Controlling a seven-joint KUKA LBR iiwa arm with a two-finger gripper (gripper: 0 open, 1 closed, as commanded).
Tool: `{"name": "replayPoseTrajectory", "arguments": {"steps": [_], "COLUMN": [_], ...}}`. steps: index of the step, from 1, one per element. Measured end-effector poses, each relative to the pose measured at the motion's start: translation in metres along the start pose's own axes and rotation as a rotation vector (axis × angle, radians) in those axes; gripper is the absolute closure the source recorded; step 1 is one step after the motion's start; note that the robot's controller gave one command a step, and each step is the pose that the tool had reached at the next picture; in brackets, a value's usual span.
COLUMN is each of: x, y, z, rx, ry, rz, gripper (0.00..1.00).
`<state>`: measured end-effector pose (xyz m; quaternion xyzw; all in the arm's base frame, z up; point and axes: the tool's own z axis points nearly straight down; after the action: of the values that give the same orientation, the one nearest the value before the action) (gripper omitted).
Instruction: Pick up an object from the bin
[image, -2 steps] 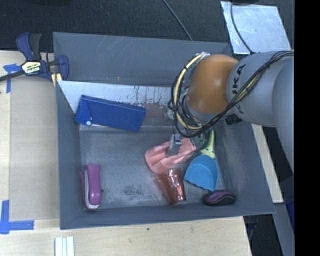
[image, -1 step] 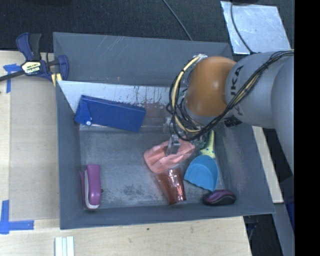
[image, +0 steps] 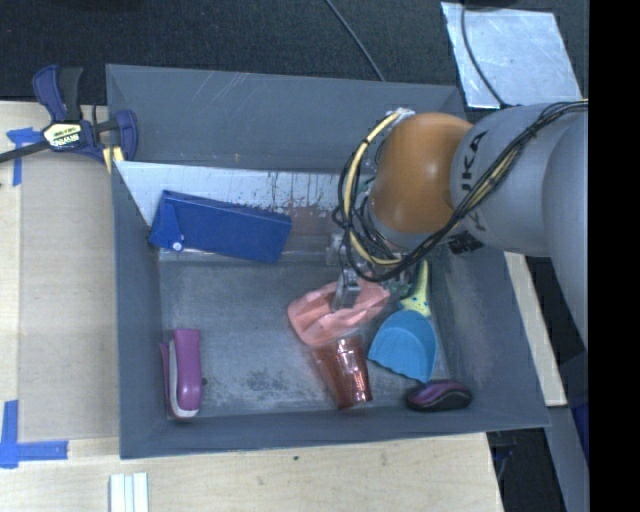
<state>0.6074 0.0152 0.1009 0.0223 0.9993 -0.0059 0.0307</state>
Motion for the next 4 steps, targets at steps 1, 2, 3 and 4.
{"name": "replayPoseTrajectory", "arguments": {"steps": [1, 2, 3, 4], "x": [-0.012, -0.005, -0.001, 0.000], "y": [0.000, -0.001, -0.007, -0.006], "z": [0.004, 0.001, 0.001, 0.000], "rx": [0.005, 0.005, -0.005, -0.004], "ry": [0.022, 0.019, 0.017, 0.008], "rz": [-0.009, -0.007, -0.039, -0.099], "gripper": [1.00, 1.00, 1.00, 1.00]}}
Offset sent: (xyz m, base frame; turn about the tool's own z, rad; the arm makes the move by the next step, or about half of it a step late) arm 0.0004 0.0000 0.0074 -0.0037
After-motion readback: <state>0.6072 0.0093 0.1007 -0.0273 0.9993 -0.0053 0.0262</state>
